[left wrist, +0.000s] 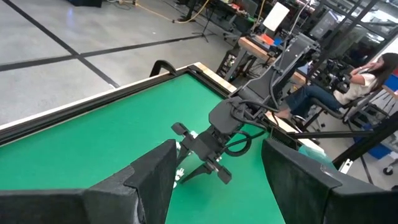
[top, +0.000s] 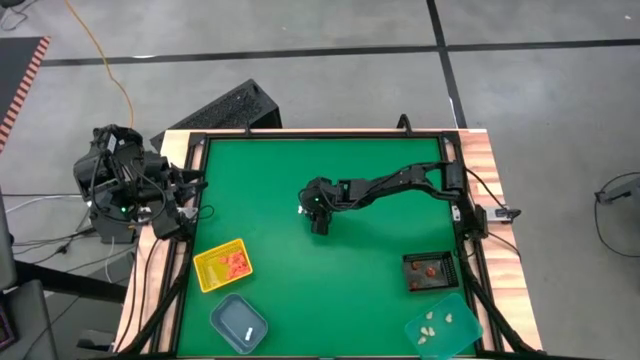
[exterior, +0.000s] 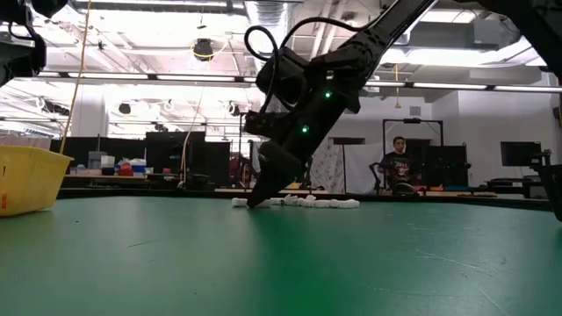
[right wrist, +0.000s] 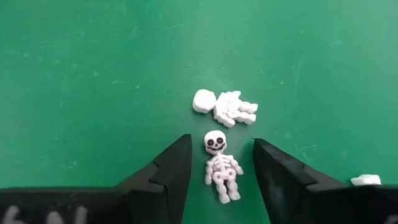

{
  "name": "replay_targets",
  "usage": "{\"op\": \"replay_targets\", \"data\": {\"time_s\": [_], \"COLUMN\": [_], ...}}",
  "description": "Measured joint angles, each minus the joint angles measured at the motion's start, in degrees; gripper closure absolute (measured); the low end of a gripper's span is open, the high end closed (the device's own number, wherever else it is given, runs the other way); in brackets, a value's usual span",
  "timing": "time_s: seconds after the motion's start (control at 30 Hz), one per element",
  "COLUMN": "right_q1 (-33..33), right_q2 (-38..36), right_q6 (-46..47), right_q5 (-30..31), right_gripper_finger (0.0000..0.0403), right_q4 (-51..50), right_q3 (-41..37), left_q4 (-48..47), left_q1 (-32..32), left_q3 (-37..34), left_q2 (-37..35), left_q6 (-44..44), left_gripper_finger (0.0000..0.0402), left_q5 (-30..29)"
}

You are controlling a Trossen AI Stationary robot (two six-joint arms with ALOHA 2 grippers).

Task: Sort Halloween decoration
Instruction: Put the white skeleton model into the blue bin

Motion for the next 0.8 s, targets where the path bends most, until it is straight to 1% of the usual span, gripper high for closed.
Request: {"op": "replay_targets", "data": {"time_s": [0.2,0.33,0.47,0.63,0.8], "right_q1": [0.0,0.0,-0.4,0.0,1.6], "right_q2": [0.0,0.0,0.0,-0.6,-0.9], "right_q6": [1.2,5.2,10.4,13.1,13.3], "right_q5": [0.4,0.6,0.7,0.7,0.7], "right_gripper_finger": [0.0298,0.0349,0.039,0.0393,0.0397], "right_q4": [-0.7,-1.2,-1.6,-2.8,-3.8], "right_q3": [0.0,0.0,0.0,1.7,7.6], "left_q4": [0.0,0.0,0.0,0.0,0.0], "left_q1": [0.0,0.0,0.0,0.0,0.0], "left_q3": [0.0,0.0,0.0,0.0,0.0], "left_q2": [0.0,0.0,0.0,0.0,0.0], "left_q6": [0.0,0.0,0.2,0.2,0.4], "left_gripper_finger": [0.0176,0.0176,0.0176,0.0176,0.0176], "left_q5": [0.0,0.3,1.7,2.6,2.6]}}
